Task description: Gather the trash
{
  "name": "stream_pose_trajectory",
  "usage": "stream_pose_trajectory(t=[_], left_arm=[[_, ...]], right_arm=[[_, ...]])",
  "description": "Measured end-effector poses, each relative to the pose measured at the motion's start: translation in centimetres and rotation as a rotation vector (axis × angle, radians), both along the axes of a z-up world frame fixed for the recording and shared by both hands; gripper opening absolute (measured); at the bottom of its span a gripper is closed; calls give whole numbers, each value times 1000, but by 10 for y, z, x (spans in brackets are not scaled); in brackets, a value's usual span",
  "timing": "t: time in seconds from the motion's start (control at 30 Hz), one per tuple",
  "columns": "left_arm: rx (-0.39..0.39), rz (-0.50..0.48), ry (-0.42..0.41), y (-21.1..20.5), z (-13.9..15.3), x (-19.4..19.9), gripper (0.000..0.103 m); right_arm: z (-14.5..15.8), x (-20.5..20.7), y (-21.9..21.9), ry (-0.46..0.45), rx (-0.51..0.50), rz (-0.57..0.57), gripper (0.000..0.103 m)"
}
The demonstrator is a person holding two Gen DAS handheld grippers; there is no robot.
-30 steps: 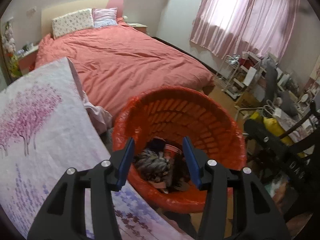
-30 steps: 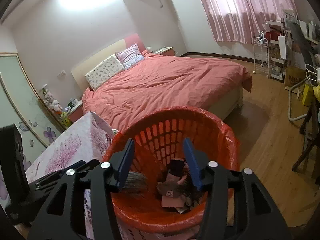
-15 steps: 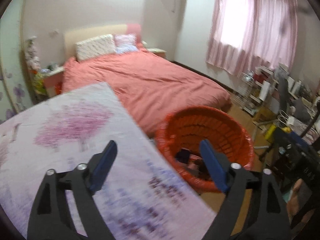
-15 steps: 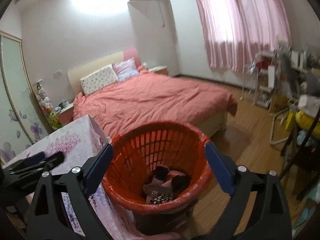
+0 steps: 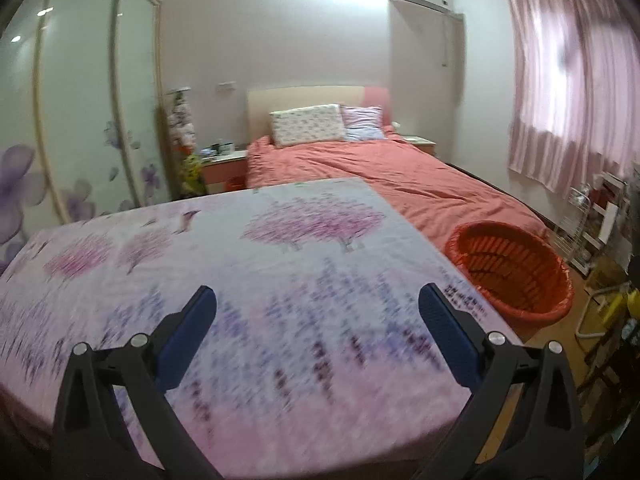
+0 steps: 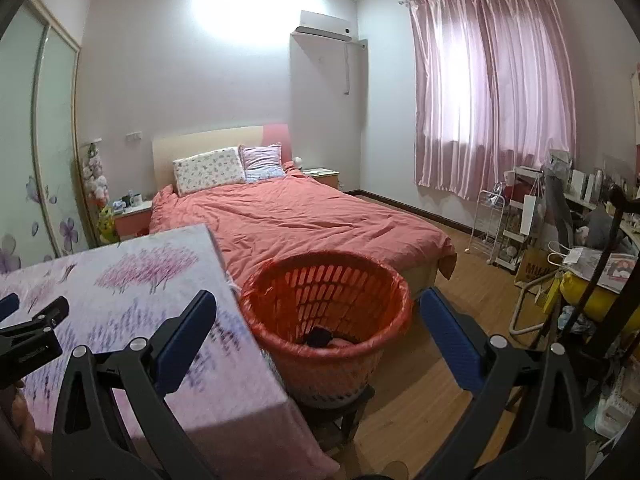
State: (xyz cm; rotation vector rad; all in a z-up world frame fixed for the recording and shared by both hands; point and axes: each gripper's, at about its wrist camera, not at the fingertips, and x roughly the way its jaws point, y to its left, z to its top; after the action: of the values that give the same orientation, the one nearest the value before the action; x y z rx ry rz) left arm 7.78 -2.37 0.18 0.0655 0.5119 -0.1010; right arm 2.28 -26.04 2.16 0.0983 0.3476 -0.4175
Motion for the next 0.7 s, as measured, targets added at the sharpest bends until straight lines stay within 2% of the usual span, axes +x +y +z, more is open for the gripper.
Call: stream_pose_trajectory(t=[0.13,0.33,0.47,0.7], left_arm=[[-4,59,-7,15,-2,-31,99],[10,82,-49,21,-6,-66,99],[0,84,-50,25,-7,-77,99],[-20,97,-2,30,-17,-86,99]], right_arm=[[1,-10,17,-25,-25,-9,101],[-5,-18,38,-28,-86,-25,101],[-10,-18,39,0,-71,-29,101],[-18,-25,47,70,-17,-18,101]])
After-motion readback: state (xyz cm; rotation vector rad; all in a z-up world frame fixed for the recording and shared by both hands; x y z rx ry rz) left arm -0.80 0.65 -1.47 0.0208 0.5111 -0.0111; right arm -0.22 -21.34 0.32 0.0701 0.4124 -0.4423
